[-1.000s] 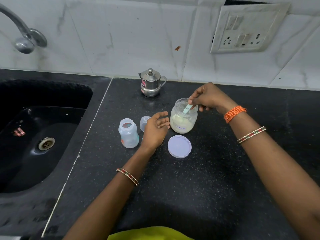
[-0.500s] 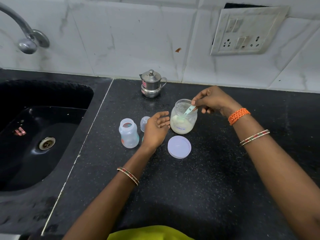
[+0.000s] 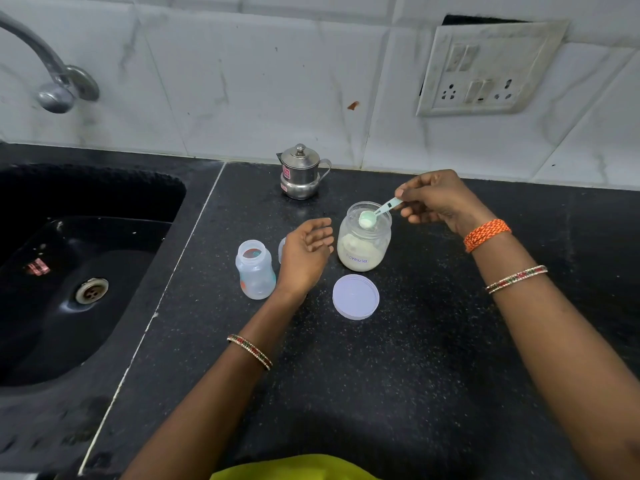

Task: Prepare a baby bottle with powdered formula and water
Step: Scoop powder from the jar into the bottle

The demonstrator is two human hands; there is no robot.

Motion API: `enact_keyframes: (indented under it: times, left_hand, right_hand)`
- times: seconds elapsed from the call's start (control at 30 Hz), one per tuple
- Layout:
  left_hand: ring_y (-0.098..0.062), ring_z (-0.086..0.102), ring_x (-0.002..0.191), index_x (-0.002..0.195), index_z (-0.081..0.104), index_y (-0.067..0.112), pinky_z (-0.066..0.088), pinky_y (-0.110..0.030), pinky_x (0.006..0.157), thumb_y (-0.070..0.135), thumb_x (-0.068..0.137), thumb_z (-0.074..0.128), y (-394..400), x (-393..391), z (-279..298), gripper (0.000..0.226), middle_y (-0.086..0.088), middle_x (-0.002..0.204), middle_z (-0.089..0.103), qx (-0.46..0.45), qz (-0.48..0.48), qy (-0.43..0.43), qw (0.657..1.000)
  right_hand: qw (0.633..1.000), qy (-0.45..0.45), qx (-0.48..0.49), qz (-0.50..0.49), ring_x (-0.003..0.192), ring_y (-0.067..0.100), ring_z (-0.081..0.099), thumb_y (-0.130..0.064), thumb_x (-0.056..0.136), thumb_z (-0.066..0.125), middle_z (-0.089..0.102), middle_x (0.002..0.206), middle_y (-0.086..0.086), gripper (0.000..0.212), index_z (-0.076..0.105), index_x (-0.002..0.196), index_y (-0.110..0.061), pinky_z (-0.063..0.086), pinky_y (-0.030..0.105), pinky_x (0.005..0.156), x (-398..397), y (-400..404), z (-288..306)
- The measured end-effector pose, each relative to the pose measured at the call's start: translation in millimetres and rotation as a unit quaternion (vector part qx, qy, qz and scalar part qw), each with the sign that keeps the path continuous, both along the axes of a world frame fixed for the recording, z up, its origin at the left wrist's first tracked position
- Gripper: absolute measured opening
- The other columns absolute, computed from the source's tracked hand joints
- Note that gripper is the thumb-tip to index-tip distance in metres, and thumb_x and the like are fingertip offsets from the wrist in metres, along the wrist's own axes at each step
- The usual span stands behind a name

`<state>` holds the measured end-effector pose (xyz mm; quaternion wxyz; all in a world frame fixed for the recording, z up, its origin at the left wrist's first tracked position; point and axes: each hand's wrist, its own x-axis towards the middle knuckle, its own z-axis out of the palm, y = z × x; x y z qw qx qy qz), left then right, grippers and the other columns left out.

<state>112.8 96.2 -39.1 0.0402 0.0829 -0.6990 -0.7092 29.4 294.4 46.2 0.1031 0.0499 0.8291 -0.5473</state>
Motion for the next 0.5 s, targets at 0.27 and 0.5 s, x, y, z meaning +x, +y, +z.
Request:
enact_keyframes:
  times: [0.27, 0.5]
  left_hand:
    - [-0.016, 0.064, 0.100, 0.114, 0.058, 0.007, 0.053, -0.019, 0.084, -0.016, 0.085, 0.045, -15.7, 11.5, 22.6, 0.040, -0.007, 0.110, 0.064, 0.044, 0.047, 0.065, 0.996]
    - [-0.011, 0.065, 0.095, 0.110, 0.061, 0.002, 0.053, -0.018, 0.080, -0.017, 0.084, 0.046, -54.9, 25.9, 40.0, 0.036, -0.004, 0.102, 0.066, 0.047, 0.117, 0.118, 0.985]
  right_hand:
    - [0.992, 0.016, -0.124, -0.023, 0.057, 0.014, 0.069, -0.003, 0.085, 0.067, 0.071, 0.061, 0.008, 0.001, 0.067, 0.085, -0.004, 0.059, 0.023, 0.056, 5.8, -11.8, 9.2]
    - [0.987, 0.037, -0.152, -0.019, 0.053, 0.013, 0.069, -0.001, 0.085, 0.065, 0.070, 0.057, 0.007, 0.003, 0.065, 0.083, -0.003, 0.059, 0.022, 0.054, 13.2, -40.3, 7.6]
